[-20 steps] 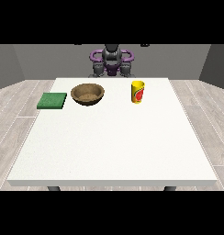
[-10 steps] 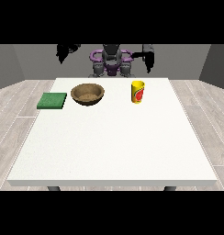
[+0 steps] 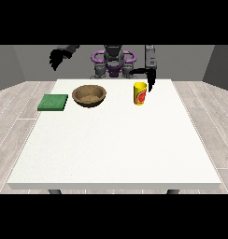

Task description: Pick the cup and pour the ball into the bowl, then pick the bowl and place it on the pad

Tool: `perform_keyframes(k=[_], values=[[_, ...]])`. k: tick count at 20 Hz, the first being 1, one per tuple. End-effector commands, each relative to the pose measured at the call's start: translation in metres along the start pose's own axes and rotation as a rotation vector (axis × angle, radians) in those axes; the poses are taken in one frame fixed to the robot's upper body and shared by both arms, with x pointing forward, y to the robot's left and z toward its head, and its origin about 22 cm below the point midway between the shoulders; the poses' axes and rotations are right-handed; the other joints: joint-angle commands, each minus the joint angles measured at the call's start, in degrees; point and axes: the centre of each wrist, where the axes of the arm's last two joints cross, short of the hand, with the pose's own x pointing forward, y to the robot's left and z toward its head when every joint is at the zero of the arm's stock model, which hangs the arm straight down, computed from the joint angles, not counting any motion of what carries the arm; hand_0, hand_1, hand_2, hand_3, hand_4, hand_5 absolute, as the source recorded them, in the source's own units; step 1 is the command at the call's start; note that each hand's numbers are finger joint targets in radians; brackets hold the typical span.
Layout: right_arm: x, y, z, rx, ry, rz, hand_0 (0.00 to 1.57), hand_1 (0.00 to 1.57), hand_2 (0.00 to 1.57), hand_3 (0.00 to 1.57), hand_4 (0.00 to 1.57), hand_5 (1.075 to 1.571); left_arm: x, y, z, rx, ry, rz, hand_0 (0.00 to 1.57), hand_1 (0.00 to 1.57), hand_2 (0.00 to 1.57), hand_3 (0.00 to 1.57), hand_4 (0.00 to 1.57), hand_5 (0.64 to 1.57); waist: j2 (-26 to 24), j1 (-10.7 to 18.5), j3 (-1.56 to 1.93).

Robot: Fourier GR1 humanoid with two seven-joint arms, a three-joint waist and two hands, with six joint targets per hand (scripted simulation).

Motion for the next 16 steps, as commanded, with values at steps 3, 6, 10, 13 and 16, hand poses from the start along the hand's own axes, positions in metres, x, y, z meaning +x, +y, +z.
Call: perform_keyframes(k=[3,6,10,13,16], values=[[-0.022,-0.027,0.0,-0.023,0.044,-0.005,0.0,0.0,0.0,0.0,0.67,1.56,-0.034,-0.001,-0.003,-0.01,0.038,-0.009,0.0,0.0,0.0,0.0,0.14,1.433,-2.0,0.6,0.01],[-0.018,-0.039,-0.003,-0.022,0.025,0.004,0.0,0.0,0.0,0.0,0.67,1.562,-0.042,0.016,-0.007,-0.015,0.035,0.006,0.0,0.0,0.0,0.0,0.2,1.429,0.0,0.0,0.01],[-0.005,-0.035,-0.004,0.036,0.057,0.001,0.0,0.0,0.0,0.0,0.67,1.563,-0.069,0.005,0.001,0.039,0.043,0.002,0.0,0.0,0.0,0.0,0.21,1.435,-0.8,-2.3,-0.01],[0.002,-0.012,-0.009,0.053,-0.044,-0.002,0.0,0.0,0.0,0.0,0.68,1.566,-0.085,0.011,0.01,0.073,0.011,-0.003,0.0,0.0,0.0,0.0,0.65,1.535,4.4,-4.0,-0.05],[0.007,-0.029,-0.007,0.048,-0.017,-0.009,0.0,0.0,0.0,0.0,0.66,1.569,-0.086,0.024,0.007,0.068,0.039,-0.101,0.92,0.92,1.32,1.38,1.24,1.538,2.1,-4.7,-0.02]])
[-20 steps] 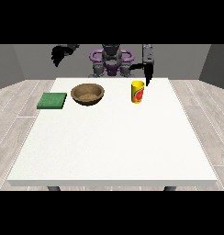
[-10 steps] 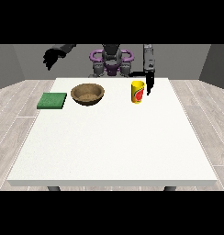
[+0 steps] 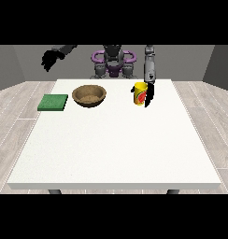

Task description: Pick the cup and pour the ball into the bowl, then pick the bowl and place it on the pad

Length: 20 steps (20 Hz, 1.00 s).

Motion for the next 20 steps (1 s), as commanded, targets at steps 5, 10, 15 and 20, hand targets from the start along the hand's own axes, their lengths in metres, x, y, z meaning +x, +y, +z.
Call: perform_keyframes(k=[5,10,15,20], values=[[0.046,-0.03,-0.011,0.044,-0.03,0.01,0.0,0.0,0.0,0.17,0.65,1.568,-0.022,0.013,0.014,0.072,-0.029,-0.197,1.27,1.27,1.57,1.57,1.35,1.468,2.7,-3.9,-0.03],[0.022,-0.065,-0.01,-0.046,0.059,-0.018,0.0,0.0,0.0,0.18,0.63,1.566,-0.004,-0.041,-0.006,0.027,0.01,-0.302,1.28,1.28,1.57,1.57,1.41,1.413,-5.0,-0.2,0.07],[-0.001,-0.08,0.001,-0.09,0.142,-0.013,0.0,0.0,0.0,0.31,0.63,1.563,0.024,-0.072,-0.034,-0.036,-0.032,-0.516,1.29,1.29,1.57,1.57,1.41,1.467,-9.7,1.2,0.22],[-0.011,-0.075,-0.001,-0.065,0.2,-0.02,0.0,0.0,0.0,0.17,0.64,1.562,0.033,-0.072,-0.052,-0.115,-0.116,-0.948,1.36,1.36,1.57,1.57,1.45,1.533,-12.8,0.7,0.55]])
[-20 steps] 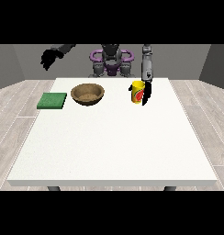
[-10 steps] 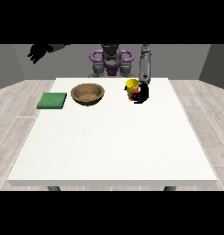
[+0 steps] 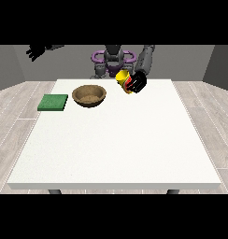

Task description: Pick the cup and pour the ball into the bowl, then pick the bowl and place it on the pad

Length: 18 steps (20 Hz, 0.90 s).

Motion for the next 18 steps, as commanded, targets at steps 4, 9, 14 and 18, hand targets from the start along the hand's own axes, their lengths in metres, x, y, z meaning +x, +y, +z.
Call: perform_keyframes(k=[4,9,14,18], values=[[-0.026,-0.009,0.004,-0.017,0.068,-0.005,0.0,0.0,0.0,0.08,0.68,1.561,0.029,-0.023,-0.015,-0.074,-0.104,-0.477,1.36,1.36,1.57,1.57,1.44,1.545,-2.4,1.4,0.04],[-0.037,-0.035,0.014,-0.047,0.055,-0.04,0.0,0.0,0.0,0.0,0.69,1.56,0.087,-0.061,-0.022,-0.112,-0.099,-0.567,1.36,1.36,1.57,1.57,1.47,1.531,-2.7,2.7,-0.22],[-0.03,-0.039,0.004,-0.02,0.114,-0.043,0.0,0.0,0.0,0.17,0.7,1.56,0.121,-0.062,-0.037,-0.121,-0.097,-0.74,1.31,1.31,1.57,1.57,1.47,1.529,-4.5,0.7,-0.28],[-0.035,-0.039,0.0,0.001,0.089,-0.036,0.0,0.0,0.0,0.18,0.69,1.556,0.148,-0.062,-0.05,-0.068,-0.154,-0.976,1.46,1.46,1.57,1.57,1.26,1.557,-3.6,-0.1,-0.21]])
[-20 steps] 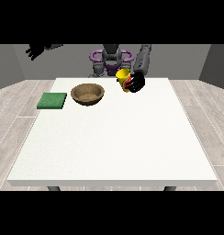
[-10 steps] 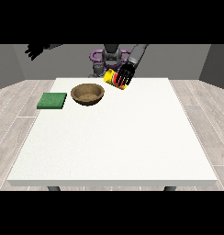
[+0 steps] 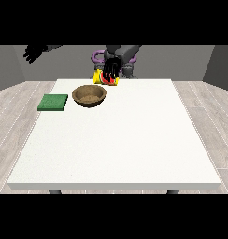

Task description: Pick the cup and pour the ball into the bowl, then pick the bowl and place it on the pad

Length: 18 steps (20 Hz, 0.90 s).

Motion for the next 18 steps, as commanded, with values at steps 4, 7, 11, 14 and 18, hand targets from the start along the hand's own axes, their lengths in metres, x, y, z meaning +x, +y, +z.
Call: perform_keyframes(k=[4,7,11,14,18], values=[[-0.004,0.01,-0.008,0.038,-0.021,0.0,0.0,0.0,0.0,0.26,0.69,1.554,0.021,0.022,-0.017,0.071,-0.025,-0.362,1.4,1.4,1.57,1.57,1.04,1.571,1.3,-1.5,-0.05],[-0.016,0.03,-0.022,0.03,0.007,-0.007,0.0,0.0,0.0,0.31,0.69,1.553,0.041,0.018,0.006,0.017,-0.083,-0.433,0.61,0.61,1.49,1.54,1.03,1.571,-0.4,-0.9,-0.06],[-0.01,0.036,-0.027,0.021,0.02,0.003,0.0,0.0,0.0,0.33,0.69,1.549,0.049,0.028,0.005,-0.067,-0.114,-0.481,0.33,0.33,1.28,1.57,1.09,1.569,-1.5,-1.7,-0.1],[-0.017,0.046,-0.024,0.046,0.005,-0.012,0.0,0.0,0.0,0.17,0.71,1.55,0.052,0.023,0.018,-0.058,-0.129,-0.491,0.0,0.0,1.14,1.57,1.12,1.571,-0.9,-2.0,-0.11],[-0.009,0.009,-0.005,0.004,0.088,0.002,0.0,0.0,0.0,0.05,0.71,1.548,0.036,0.036,0.006,-0.05,-0.049,-0.312,0.0,0.0,1.15,1.49,1.04,1.567,-4.8,-0.4,-0.15]])
